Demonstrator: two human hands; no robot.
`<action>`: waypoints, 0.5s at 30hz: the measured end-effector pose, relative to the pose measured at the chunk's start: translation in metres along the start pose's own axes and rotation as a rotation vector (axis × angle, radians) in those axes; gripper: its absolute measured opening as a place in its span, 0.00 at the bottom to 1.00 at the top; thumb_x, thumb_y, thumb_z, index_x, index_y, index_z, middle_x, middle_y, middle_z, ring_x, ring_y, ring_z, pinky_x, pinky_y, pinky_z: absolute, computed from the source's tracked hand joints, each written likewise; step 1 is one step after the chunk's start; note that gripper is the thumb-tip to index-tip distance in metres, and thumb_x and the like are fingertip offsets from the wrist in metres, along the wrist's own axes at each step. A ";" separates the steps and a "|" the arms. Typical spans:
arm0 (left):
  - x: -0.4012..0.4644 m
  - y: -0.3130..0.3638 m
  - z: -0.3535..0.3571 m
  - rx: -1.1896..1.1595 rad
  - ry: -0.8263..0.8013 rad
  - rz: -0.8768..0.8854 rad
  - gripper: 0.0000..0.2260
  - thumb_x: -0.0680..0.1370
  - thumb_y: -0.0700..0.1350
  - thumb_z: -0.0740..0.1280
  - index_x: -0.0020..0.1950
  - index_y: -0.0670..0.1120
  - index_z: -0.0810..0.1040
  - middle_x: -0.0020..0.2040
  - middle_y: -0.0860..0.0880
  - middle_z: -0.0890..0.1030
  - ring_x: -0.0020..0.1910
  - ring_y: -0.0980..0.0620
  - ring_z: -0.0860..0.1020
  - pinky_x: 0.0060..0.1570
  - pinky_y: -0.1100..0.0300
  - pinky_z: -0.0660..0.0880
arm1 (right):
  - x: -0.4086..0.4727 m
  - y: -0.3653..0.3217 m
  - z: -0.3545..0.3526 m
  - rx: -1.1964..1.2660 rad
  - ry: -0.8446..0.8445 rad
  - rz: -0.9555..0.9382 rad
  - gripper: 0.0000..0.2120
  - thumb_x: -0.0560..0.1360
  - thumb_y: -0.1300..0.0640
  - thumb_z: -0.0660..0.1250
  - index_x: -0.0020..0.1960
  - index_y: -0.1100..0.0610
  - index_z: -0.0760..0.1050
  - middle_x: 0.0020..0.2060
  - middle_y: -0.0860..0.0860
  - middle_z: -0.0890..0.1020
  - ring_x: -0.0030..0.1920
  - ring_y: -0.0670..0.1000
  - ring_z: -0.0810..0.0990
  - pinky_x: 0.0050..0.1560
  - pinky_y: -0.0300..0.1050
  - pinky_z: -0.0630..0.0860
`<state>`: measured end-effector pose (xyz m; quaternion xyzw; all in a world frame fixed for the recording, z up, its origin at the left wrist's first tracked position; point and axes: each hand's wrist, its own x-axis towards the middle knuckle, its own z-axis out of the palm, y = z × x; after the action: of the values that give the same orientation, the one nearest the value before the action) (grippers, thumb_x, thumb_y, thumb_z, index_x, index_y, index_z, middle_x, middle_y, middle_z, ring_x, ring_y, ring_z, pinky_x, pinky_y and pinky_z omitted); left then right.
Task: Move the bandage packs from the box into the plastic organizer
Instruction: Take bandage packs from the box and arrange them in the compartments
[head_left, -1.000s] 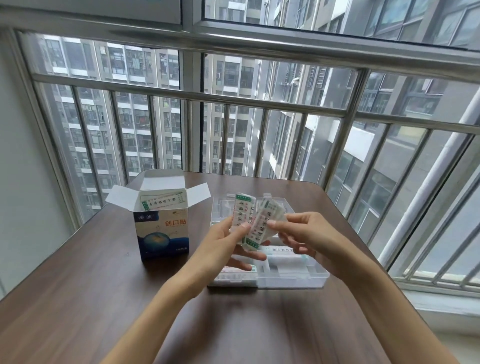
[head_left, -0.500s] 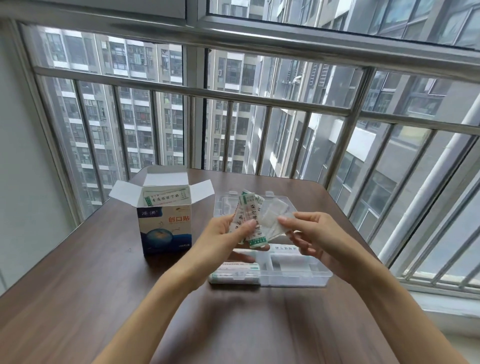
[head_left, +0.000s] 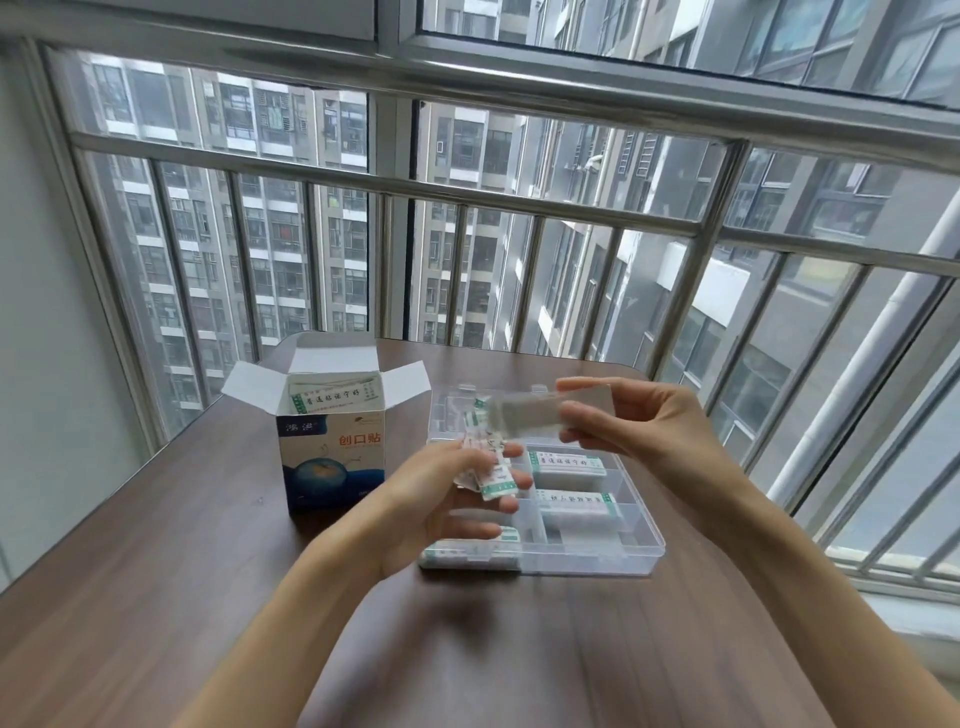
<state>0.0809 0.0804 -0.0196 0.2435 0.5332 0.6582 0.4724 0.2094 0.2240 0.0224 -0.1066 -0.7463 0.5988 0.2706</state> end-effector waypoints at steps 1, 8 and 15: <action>-0.001 0.001 0.001 -0.045 -0.036 -0.042 0.11 0.81 0.39 0.56 0.55 0.43 0.79 0.38 0.48 0.83 0.29 0.55 0.79 0.24 0.64 0.76 | -0.001 -0.001 0.001 -0.034 -0.027 -0.039 0.13 0.66 0.61 0.71 0.51 0.58 0.81 0.42 0.53 0.86 0.40 0.48 0.85 0.42 0.34 0.78; -0.003 0.007 -0.004 -0.095 -0.134 -0.075 0.17 0.81 0.49 0.51 0.59 0.43 0.75 0.37 0.47 0.78 0.29 0.54 0.74 0.23 0.63 0.74 | 0.003 0.003 -0.005 -0.345 -0.223 -0.097 0.07 0.67 0.57 0.72 0.45 0.55 0.85 0.46 0.49 0.84 0.51 0.50 0.81 0.52 0.49 0.80; -0.003 0.001 0.003 0.073 -0.066 0.003 0.05 0.81 0.42 0.59 0.51 0.43 0.74 0.34 0.51 0.78 0.28 0.57 0.73 0.22 0.65 0.72 | 0.005 0.015 -0.003 -0.239 -0.147 0.040 0.20 0.79 0.68 0.56 0.48 0.52 0.83 0.45 0.47 0.84 0.47 0.47 0.81 0.47 0.42 0.80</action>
<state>0.0842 0.0794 -0.0173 0.2829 0.5407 0.6307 0.4795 0.2049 0.2331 0.0097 -0.1087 -0.8279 0.5169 0.1888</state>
